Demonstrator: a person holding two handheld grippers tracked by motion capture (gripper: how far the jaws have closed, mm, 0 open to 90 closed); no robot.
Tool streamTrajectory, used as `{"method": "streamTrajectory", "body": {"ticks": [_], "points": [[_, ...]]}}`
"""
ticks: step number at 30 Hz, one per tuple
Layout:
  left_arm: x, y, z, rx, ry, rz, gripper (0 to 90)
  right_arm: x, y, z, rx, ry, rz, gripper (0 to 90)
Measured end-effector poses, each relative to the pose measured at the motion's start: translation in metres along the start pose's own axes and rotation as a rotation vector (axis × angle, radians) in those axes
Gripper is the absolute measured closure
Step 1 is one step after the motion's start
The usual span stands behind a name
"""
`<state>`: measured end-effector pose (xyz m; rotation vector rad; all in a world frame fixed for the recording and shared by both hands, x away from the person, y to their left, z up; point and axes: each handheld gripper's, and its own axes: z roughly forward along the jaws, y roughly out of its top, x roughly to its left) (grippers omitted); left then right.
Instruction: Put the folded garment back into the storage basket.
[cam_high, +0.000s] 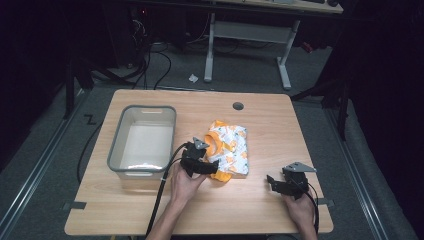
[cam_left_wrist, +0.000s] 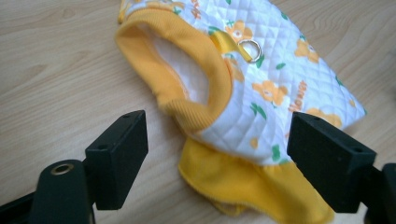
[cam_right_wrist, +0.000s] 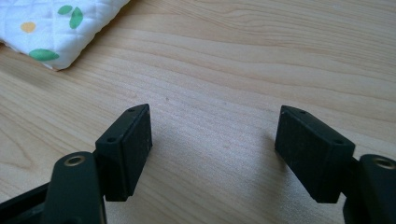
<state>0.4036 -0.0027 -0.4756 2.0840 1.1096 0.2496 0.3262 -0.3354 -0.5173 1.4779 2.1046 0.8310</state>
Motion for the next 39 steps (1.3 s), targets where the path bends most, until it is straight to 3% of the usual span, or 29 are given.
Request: {"method": "streamTrajectory", "body": {"ticks": [8, 9, 16, 22, 32, 34, 36, 39], "points": [[0.002, 0.016, 0.018, 0.02, -0.001, -0.011, 18.4, 0.0, 0.0, 0.0, 0.0, 0.001, 0.0, 27.5], [0.003, 0.017, 0.022, 0.015, -0.011, -0.026, 18.3, 0.0, 0.0, 0.0, 0.0, 0.001, 0.0, 27.5], [0.002, 0.021, 0.036, 0.038, 0.005, -0.015, 15.8, 0.0, 0.0, 0.0, 0.0, 0.002, 0.0, 27.4], [0.004, 0.021, 0.048, 0.074, 0.042, -0.018, 17.0, 0.0, 0.0, 0.0, 0.001, 0.002, 0.0, 27.4], [0.008, 0.012, 0.064, 0.123, 0.052, -0.026, 17.9, 0.0, 0.0, 0.0, 0.0, 0.002, 0.0, 27.5], [0.007, 0.012, 0.064, 0.121, 0.056, -0.022, 20.0, 0.0, 0.0, 0.0, 0.0, 0.002, 0.0, 27.5], [0.004, 0.012, 0.065, 0.119, 0.077, 0.012, 22.2, 0.0, 0.0, 0.0, 0.0, 0.002, 0.0, 27.5], [0.001, 0.012, 0.063, 0.112, 0.056, 0.029, 31.4, 0.0, 0.0, 0.0, 0.0, 0.002, 0.0, 27.5]]}}
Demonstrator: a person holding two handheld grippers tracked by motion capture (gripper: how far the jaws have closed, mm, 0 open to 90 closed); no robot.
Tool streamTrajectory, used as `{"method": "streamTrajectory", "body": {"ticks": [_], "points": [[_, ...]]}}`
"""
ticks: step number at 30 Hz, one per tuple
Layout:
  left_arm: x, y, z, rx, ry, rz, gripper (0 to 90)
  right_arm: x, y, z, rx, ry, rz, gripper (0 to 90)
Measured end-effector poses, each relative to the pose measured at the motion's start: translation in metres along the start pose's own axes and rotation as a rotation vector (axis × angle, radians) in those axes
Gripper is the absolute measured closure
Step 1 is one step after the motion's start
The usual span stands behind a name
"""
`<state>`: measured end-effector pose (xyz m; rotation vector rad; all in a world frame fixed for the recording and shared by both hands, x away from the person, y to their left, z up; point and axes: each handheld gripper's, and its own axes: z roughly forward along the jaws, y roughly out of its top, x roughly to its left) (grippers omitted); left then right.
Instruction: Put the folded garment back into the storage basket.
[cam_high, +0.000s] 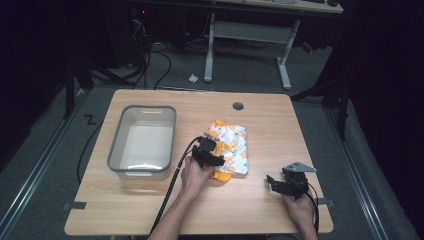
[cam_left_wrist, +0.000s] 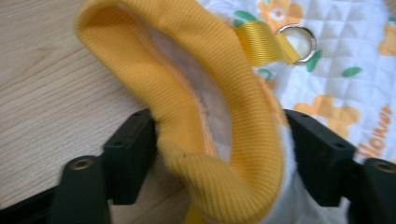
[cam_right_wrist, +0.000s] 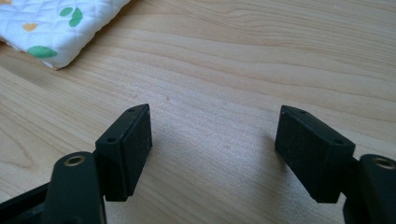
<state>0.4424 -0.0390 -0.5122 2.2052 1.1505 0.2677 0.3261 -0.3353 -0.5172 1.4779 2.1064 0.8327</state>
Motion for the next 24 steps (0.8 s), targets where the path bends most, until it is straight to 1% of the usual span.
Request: {"method": "streamTrajectory", "body": {"ticks": [2, 3, 4, 6, 7, 9, 10, 13, 16, 18, 21, 22, 24], "points": [[-0.001, 0.0, -0.001, 0.001, -0.014, 0.009, 38.3, 0.0, 0.0, 0.0, 0.0, 0.0, 0.0, 27.5], [-0.001, 0.0, -0.001, 0.001, -0.014, 0.009, 41.5, 0.0, 0.0, 0.0, 0.0, 0.0, 0.0, 27.5], [-0.002, 0.0, -0.002, -0.002, -0.029, 0.014, 44.7, 0.0, 0.0, 0.0, 0.0, 0.0, 0.0, 27.5], [-0.002, 0.0, -0.002, -0.003, -0.047, 0.013, 51.6, 0.0, 0.0, 0.0, 0.0, 0.0, 0.0, 27.5], [-0.002, 0.0, -0.002, -0.008, -0.052, 0.021, 55.7, 0.0, 0.0, 0.0, 0.0, 0.0, 0.0, 27.5], [-0.002, 0.0, -0.002, -0.01, -0.07, 0.016, 61.7, 0.0, 0.0, 0.0, 0.0, 0.0, 0.0, 27.5], [-0.003, -0.001, -0.003, -0.007, -0.081, 0.0, 64.1, 0.0, 0.0, 0.0, 0.0, 0.0, 0.0, 27.5], [-0.001, -0.002, -0.003, -0.017, -0.099, -0.011, 68.2, 0.0, 0.0, 0.0, 0.0, 0.0, 0.0, 27.5], [-0.002, -0.004, -0.004, -0.026, -0.098, -0.012, 71.1, 0.0, 0.0, 0.0, 0.0, 0.0, 0.0, 27.5], [-0.005, -0.008, -0.008, -0.057, -0.089, -0.001, 72.7, 0.0, 0.0, 0.0, 0.0, 0.0, 0.0, 27.5], [-0.006, -0.009, -0.011, -0.067, -0.097, 0.0, 73.7, 0.0, 0.0, 0.0, 0.0, 0.0, -0.001, 27.5], [-0.007, -0.009, -0.014, -0.08, -0.097, 0.009, 74.1, 0.0, 0.0, 0.0, 0.0, 0.0, 0.0, 27.5], [-0.008, -0.009, -0.017, -0.085, -0.103, 0.01, 74.5, 0.0, 0.0, 0.0, 0.0, 0.0, 0.0, 27.5]]}}
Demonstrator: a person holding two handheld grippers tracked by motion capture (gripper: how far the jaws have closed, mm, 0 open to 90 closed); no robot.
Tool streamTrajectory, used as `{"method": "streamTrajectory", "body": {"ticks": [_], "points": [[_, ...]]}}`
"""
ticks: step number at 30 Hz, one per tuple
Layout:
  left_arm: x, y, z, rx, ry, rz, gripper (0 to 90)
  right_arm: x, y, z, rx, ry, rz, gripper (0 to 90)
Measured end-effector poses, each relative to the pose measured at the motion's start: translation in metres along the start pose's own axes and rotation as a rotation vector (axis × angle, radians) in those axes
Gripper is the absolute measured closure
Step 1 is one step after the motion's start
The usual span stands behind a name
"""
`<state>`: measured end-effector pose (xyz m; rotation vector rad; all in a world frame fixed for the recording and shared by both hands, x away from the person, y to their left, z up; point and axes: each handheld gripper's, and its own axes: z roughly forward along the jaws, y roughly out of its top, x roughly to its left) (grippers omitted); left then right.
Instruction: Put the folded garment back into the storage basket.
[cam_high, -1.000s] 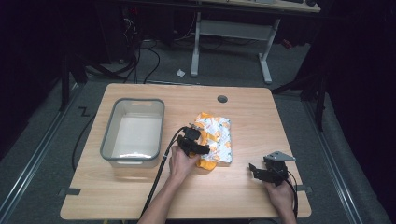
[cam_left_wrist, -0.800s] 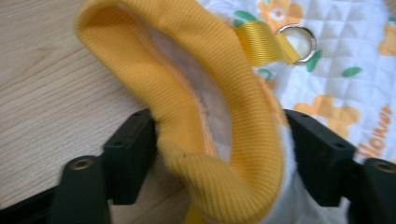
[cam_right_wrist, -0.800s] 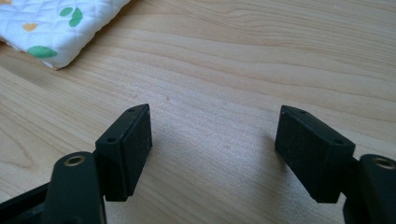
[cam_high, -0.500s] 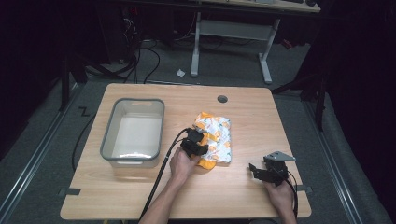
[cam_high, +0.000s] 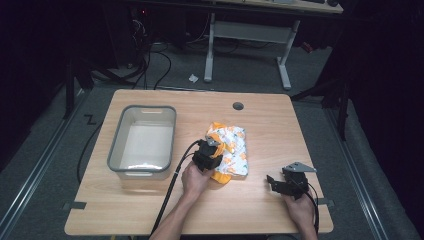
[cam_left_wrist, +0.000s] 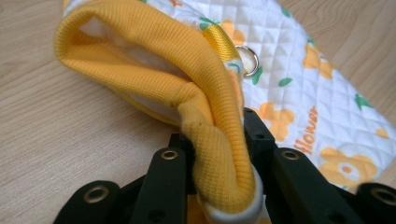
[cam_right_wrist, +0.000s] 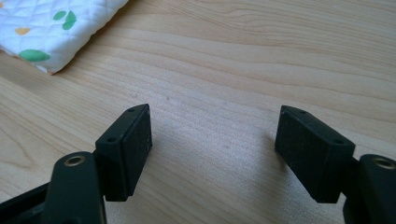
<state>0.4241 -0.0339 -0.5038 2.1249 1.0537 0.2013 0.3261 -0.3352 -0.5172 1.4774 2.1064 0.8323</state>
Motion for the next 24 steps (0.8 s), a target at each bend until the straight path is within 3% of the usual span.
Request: {"method": "streamTrajectory", "body": {"ticks": [7, 24], "points": [[0.0, 0.004, -0.021, -0.039, -0.05, 0.012, 74.8, 0.0, 0.0, 0.0, 0.0, 0.0, 0.0, 27.5], [0.004, 0.011, -0.071, -0.14, -0.113, 0.021, 75.0, 0.0, 0.0, 0.0, 0.0, 0.001, -0.002, 27.5]]}}
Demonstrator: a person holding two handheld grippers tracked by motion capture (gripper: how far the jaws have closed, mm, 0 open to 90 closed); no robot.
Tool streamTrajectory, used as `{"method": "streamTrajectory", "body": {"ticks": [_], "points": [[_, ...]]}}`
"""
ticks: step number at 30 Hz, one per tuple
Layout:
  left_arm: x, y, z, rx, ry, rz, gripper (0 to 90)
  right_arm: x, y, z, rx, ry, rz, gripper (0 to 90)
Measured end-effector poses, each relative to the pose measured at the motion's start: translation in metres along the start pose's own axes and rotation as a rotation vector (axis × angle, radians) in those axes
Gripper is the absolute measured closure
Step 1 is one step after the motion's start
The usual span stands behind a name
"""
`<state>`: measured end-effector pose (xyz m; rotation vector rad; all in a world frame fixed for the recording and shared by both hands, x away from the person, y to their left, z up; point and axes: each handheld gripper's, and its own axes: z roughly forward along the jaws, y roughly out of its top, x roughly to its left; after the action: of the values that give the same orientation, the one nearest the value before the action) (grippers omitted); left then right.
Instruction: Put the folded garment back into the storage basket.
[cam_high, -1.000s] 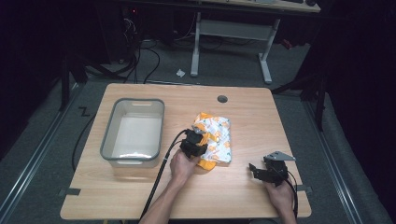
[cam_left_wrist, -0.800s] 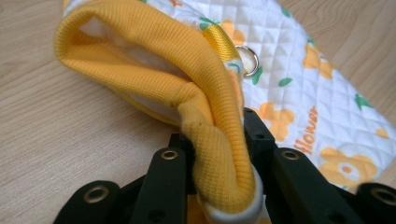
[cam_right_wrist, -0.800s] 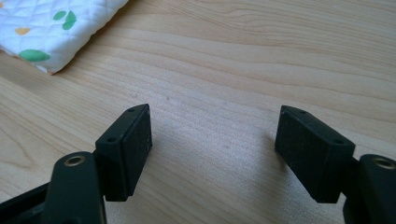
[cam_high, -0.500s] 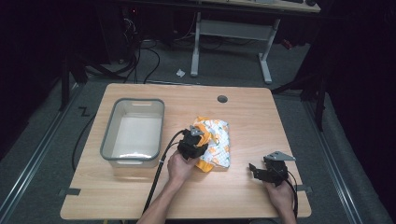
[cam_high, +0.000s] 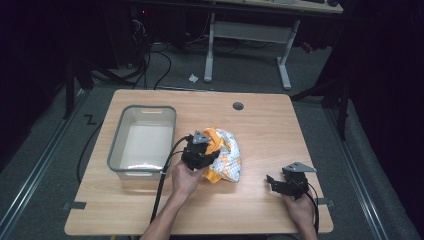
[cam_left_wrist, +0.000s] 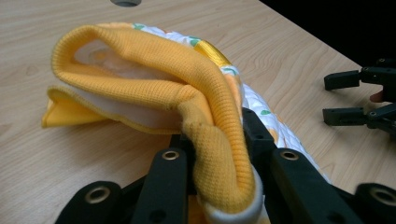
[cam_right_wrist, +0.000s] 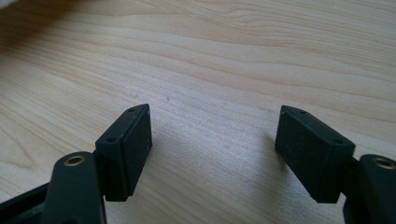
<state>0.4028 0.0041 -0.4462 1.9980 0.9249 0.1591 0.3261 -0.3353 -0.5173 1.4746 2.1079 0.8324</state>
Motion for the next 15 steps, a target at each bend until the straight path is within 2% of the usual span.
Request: {"method": "streamTrajectory", "body": {"ticks": [9, 15], "points": [[0.008, 0.002, -0.019, -0.024, -0.029, -0.026, 75.0, 0.0, 0.0, 0.0, 0.0, 0.0, 0.0, 27.4], [0.013, 0.003, -0.032, -0.034, -0.021, -0.029, 75.0, 0.0, 0.0, 0.0, 0.001, 0.0, 0.002, 27.5]]}}
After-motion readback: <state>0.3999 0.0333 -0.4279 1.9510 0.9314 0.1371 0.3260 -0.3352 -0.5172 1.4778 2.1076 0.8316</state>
